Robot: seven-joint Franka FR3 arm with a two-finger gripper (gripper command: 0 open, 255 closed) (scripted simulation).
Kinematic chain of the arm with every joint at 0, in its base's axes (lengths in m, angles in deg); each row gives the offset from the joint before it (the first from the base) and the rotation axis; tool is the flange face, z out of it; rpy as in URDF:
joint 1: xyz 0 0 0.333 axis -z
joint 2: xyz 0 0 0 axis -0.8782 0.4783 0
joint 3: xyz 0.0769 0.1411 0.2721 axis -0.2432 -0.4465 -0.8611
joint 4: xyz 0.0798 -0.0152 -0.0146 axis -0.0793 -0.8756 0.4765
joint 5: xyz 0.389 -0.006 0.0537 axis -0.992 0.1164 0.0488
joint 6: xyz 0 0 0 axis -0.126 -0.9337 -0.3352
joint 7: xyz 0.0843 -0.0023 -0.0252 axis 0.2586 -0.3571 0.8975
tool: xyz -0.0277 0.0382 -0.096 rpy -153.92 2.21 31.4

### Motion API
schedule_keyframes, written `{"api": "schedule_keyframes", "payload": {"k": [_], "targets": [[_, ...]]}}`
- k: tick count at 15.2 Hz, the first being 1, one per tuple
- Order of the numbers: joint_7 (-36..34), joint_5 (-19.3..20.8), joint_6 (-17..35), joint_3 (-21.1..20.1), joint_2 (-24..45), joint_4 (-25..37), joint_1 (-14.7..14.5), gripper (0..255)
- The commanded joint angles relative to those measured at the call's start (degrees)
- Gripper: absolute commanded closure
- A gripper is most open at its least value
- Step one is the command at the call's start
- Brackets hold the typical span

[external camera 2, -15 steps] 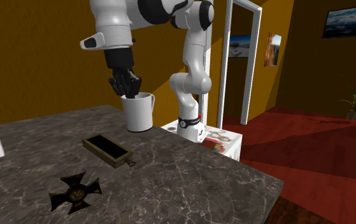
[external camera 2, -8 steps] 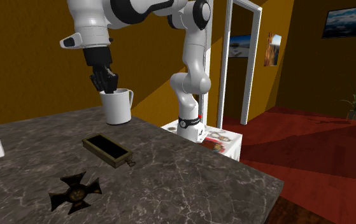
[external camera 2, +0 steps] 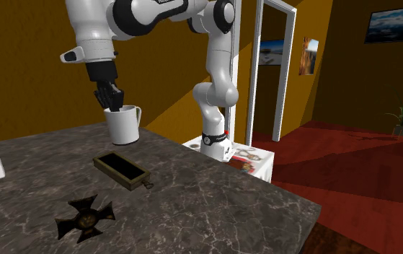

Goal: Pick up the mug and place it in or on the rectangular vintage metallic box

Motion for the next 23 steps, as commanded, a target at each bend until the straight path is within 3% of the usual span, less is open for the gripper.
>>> {"api": "schedule_keyframes", "payload": {"k": [1, 12, 20, 21, 23], "targets": [[0.10, -0.02, 1.57, -0.01, 0.52, -1.01, -0.01, 255], [0.53, -0.18, 10.60, -0.10, 3.62, -6.95, -0.07, 255], [0.53, -0.18, 10.60, -0.10, 3.62, -6.95, -0.07, 255], [0.53, -0.18, 10.60, -0.10, 3.59, -6.98, -0.07, 0], [0.54, -0.18, 10.61, -0.09, 3.63, -6.96, -0.07, 0]]}}
